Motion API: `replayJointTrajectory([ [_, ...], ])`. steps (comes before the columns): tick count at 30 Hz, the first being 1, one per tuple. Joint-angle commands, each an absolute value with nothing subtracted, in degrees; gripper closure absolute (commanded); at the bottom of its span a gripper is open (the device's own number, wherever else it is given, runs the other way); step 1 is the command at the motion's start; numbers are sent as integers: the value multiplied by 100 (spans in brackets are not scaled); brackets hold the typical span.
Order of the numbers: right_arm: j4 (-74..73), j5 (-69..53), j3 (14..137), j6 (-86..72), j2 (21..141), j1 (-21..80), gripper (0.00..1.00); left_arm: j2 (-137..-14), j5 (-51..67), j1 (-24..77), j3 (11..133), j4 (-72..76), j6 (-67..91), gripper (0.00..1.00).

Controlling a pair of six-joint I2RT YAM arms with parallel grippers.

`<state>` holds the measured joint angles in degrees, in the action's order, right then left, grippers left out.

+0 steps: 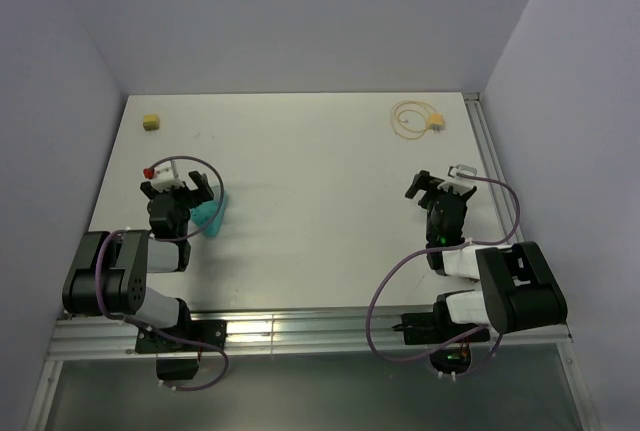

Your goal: Insert the plug

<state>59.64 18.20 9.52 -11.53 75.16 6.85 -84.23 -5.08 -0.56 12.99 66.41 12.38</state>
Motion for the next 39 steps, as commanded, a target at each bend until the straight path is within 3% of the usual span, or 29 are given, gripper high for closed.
replayJointTrajectory([
  [1, 6671, 2320, 1081, -730, 7444, 677, 0, -8358, -668, -53, 1433, 6899, 870, 0],
  [39, 6697, 2399, 1081, -686, 7444, 712, 0, -8358, -518, -70, 1450, 6873, 905, 0],
])
